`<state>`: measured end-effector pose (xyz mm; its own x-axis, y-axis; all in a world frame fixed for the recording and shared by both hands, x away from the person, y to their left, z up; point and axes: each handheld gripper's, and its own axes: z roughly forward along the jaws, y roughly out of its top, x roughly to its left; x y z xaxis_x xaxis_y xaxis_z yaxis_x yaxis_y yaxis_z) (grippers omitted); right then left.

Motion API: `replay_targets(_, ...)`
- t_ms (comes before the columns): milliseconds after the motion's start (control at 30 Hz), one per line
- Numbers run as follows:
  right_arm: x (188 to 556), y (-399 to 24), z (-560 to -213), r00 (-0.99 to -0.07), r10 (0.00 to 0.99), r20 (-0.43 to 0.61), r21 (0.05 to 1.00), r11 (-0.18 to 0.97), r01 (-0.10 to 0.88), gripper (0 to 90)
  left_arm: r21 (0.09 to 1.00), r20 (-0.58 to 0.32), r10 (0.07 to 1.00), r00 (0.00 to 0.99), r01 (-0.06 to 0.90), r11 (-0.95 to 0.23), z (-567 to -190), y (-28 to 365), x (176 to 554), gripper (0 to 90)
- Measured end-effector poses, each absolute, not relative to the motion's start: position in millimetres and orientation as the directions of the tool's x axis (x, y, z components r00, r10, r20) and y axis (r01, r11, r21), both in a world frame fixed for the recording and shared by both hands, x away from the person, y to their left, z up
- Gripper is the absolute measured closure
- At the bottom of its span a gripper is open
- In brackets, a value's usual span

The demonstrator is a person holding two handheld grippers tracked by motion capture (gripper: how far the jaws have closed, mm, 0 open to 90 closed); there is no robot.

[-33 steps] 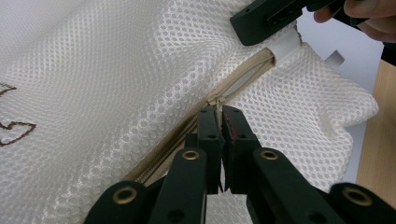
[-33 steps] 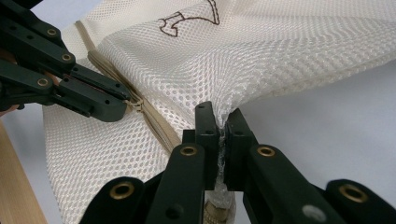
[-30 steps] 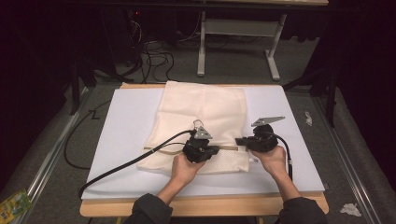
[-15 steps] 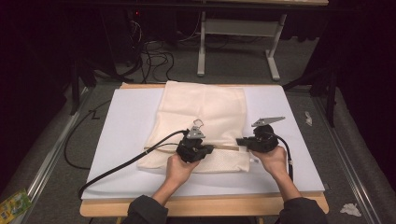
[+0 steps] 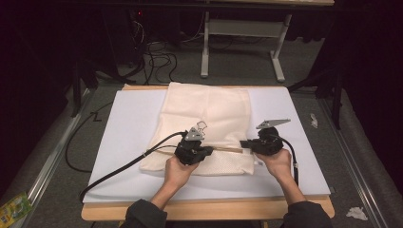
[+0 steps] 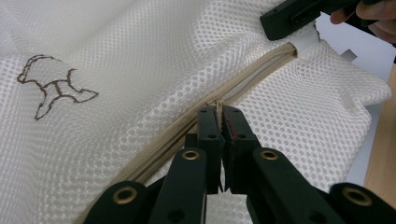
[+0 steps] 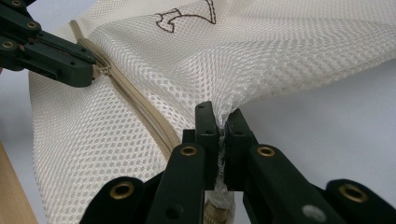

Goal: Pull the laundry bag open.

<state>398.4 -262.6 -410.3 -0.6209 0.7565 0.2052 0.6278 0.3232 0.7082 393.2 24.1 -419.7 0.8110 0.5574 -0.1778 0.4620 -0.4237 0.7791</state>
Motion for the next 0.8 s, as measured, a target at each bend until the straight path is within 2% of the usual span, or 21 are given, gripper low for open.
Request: replay_targets(800, 399.8, -262.5, -413.0, -0.624, 0.751, 0.216, 0.714, 0.314, 0.626, 88.6, 0.791, -0.177, 0.596, 0.783, 0.473, -0.387, -412.5, 52.5, 389.0, 87.3)
